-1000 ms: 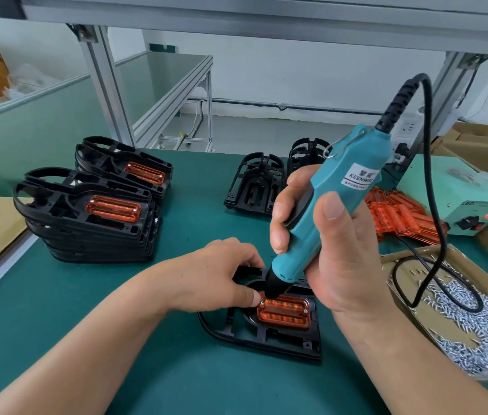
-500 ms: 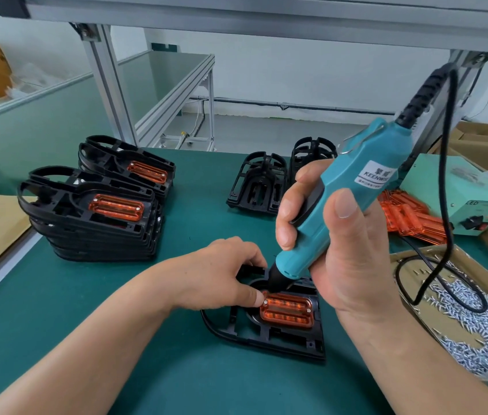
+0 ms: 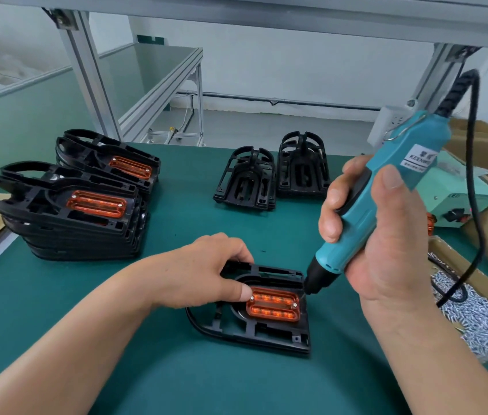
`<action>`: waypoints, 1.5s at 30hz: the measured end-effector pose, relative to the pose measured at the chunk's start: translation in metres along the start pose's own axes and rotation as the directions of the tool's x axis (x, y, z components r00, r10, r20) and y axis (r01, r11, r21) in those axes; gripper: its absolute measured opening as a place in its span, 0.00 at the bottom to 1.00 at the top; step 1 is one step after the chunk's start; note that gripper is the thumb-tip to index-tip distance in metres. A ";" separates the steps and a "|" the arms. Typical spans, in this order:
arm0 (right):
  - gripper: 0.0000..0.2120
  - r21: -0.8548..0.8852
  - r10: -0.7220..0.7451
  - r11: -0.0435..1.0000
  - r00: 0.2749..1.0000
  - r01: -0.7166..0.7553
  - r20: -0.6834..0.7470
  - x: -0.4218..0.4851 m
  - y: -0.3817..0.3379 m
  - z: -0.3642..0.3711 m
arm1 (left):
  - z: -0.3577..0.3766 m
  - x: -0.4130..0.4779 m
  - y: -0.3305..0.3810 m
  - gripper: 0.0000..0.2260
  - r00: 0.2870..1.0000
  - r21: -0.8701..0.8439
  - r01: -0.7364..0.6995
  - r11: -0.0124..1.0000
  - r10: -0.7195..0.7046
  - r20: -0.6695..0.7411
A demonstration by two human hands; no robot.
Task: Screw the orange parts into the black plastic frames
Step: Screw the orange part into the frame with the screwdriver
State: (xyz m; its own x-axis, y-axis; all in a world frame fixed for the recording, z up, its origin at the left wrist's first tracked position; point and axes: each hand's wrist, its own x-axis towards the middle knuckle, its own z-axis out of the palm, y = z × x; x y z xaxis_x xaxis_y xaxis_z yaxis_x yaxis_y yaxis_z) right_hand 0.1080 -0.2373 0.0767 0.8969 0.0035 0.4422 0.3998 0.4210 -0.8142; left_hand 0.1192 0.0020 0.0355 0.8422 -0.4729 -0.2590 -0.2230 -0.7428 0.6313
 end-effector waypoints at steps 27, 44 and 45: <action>0.30 0.164 0.263 0.955 0.962 -0.248 -0.074 0.002 0.003 -0.014 | 0.004 0.002 -0.002 0.21 1.000 0.011 0.003 1.000 -0.003 -0.015; 0.21 0.228 0.188 0.962 0.967 -0.147 -0.173 0.009 0.005 -0.022 | 0.004 0.003 -0.005 0.20 1.000 0.036 -0.007 0.999 0.008 -0.017; 0.22 0.229 0.187 0.963 0.967 -0.145 -0.175 0.009 0.005 -0.023 | 0.004 0.003 -0.004 0.20 1.000 0.040 -0.011 0.999 0.011 -0.019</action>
State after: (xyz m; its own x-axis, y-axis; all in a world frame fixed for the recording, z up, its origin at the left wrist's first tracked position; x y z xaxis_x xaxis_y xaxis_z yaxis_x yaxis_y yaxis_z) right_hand 0.1220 -0.2558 0.0681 0.9749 -0.0767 0.2089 0.2114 0.6124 -0.7617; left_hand 0.1212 0.0018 0.0290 0.8486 -0.4725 -0.2380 -0.2514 -0.7559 0.6045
